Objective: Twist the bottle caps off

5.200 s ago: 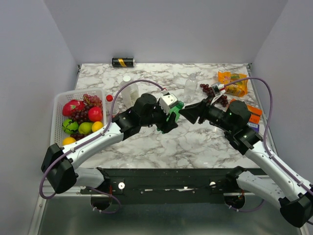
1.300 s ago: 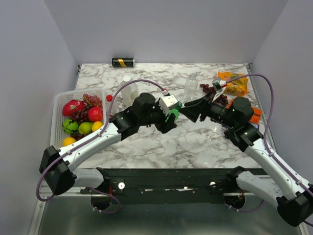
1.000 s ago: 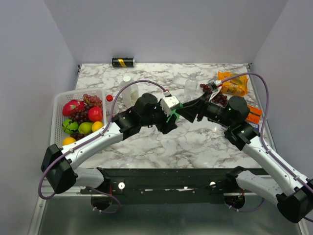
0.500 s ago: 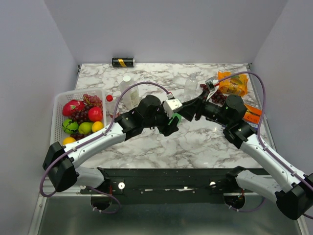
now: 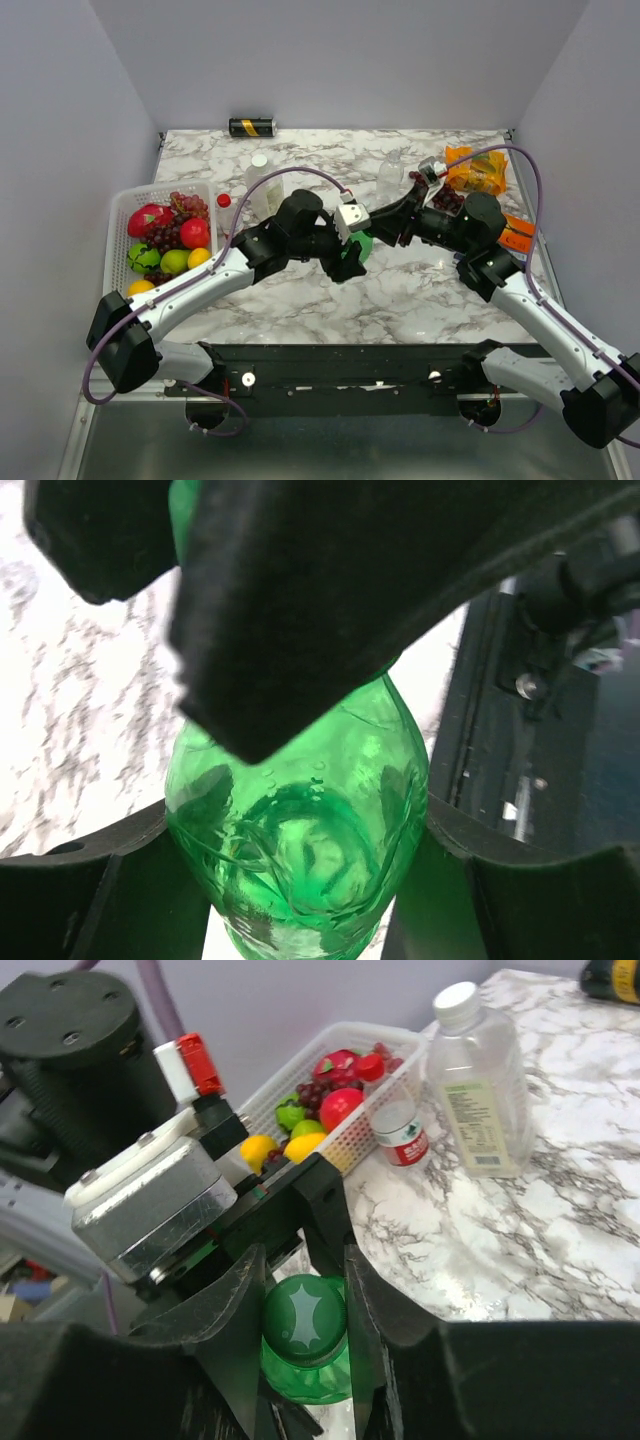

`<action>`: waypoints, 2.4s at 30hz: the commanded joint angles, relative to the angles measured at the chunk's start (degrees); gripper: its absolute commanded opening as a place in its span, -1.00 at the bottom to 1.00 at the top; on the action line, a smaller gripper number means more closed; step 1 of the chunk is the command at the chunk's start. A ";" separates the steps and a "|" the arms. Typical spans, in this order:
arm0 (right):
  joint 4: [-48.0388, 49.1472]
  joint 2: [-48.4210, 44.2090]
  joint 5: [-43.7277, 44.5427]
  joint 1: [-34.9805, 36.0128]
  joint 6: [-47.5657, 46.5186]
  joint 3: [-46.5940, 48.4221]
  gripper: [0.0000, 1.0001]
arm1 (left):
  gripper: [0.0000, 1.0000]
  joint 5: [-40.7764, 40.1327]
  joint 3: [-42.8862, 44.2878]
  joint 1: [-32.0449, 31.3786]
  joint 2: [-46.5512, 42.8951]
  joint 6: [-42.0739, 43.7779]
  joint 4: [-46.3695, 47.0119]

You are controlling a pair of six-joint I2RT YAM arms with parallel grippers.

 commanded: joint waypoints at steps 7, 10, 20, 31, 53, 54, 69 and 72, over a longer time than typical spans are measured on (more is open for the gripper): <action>9.42 0.75 -37.15 -2.49 -5.91 0.24 -0.56 | -0.57 35.43 2.92 3.40 -1.51 1.94 1.64; 10.40 0.58 -38.66 -2.49 -5.56 0.06 -0.53 | -0.57 35.27 3.89 3.49 -1.24 3.09 -0.48; 4.87 -2.32 -26.10 -2.58 -4.94 1.47 0.30 | -0.57 22.00 3.89 3.49 -0.45 3.09 -1.80; -6.90 -7.42 -1.60 -2.75 -6.08 3.49 0.71 | -0.57 10.94 3.28 3.40 -1.68 2.03 -1.18; -5.95 -4.88 2.91 -0.21 0.95 1.73 0.37 | -0.57 -5.95 1.96 1.73 -2.56 -1.66 -0.13; -5.60 -4.35 3.00 0.06 0.95 1.82 0.36 | -0.57 -6.21 2.13 1.47 -2.47 -1.57 -0.30; -4.19 -1.45 3.26 2.17 0.59 3.93 0.35 | -0.57 -7.97 2.75 -1.08 -0.45 -0.34 -2.24; -4.02 -1.10 3.35 2.61 0.59 4.02 0.33 | -0.57 -8.15 2.75 -1.08 -0.27 -0.43 -2.33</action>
